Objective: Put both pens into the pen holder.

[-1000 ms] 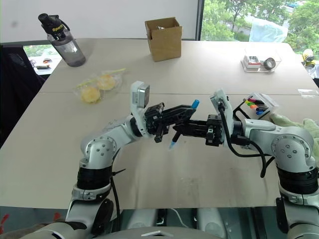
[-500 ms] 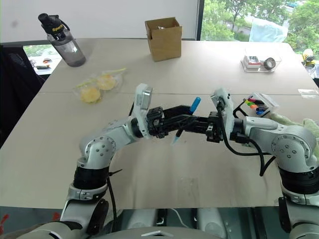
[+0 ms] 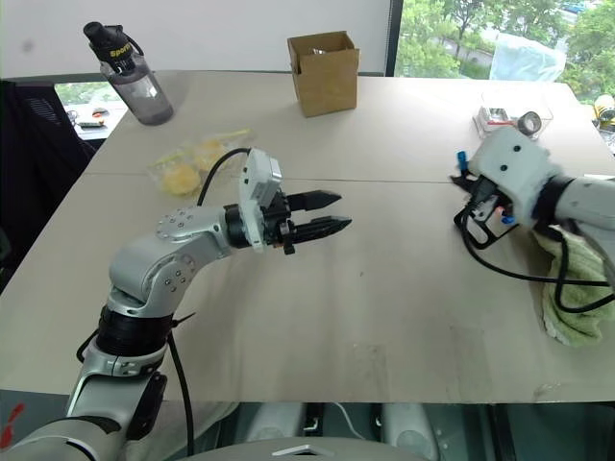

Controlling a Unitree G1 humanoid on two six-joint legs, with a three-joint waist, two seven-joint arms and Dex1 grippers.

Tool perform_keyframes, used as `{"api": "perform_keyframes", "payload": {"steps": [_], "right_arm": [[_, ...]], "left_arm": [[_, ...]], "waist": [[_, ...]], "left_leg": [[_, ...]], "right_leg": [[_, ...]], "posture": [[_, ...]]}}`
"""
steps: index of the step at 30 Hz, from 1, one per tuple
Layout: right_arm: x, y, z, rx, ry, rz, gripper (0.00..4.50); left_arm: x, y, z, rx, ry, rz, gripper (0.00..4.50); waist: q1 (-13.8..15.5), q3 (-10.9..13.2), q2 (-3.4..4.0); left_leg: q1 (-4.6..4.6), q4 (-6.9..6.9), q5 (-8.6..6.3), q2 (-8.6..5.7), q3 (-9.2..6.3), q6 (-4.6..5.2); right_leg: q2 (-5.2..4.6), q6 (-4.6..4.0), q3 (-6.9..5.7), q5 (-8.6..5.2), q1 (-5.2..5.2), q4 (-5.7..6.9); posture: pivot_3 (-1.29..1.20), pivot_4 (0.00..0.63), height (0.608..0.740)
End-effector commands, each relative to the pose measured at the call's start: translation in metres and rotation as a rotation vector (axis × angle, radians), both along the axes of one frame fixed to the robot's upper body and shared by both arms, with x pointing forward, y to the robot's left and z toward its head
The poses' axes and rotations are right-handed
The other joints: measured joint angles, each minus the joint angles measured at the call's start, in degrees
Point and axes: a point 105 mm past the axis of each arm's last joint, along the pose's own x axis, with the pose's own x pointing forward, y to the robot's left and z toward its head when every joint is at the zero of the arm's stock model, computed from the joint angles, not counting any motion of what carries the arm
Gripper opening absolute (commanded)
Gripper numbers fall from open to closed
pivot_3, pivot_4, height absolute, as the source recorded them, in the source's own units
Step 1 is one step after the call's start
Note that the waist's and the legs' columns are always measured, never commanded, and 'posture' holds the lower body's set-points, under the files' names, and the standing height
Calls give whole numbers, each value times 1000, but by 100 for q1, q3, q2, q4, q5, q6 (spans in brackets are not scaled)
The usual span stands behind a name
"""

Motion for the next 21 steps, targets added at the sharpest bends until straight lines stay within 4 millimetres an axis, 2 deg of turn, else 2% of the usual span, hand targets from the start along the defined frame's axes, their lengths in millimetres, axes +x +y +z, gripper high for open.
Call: {"api": "perform_keyframes", "payload": {"steps": [1,6,13,21], "right_arm": [[-4,-3,10,-91,-70,-1,130],[-6,-8,10,-147,-53,-18,130],[-7,-19,0,-117,4,-61,130],[-3,-16,-7,-95,20,-53,130]], "left_arm": [[-2,-7,12,-8,-71,-16,2613],[-3,-11,14,-12,-68,-45,2613],[-7,-12,11,6,-82,-69,2613],[-5,-12,9,26,-100,-67,2613]], "waist": [[-18,0,1],[-16,3,6],[-2,3,6],[-5,3,6]], "left_leg": [[2,0,0,1,1,-1],[8,0,1,6,1,-2],[5,0,1,4,4,-2],[7,0,2,4,4,-2]], "right_leg": [[0,0,4,0,0,1],[5,0,6,0,-2,8],[4,0,5,0,-2,6],[9,0,5,0,-2,7]], "posture": [[0,150,736],[0,150,736],[0,150,736],[0,150,736]]}}
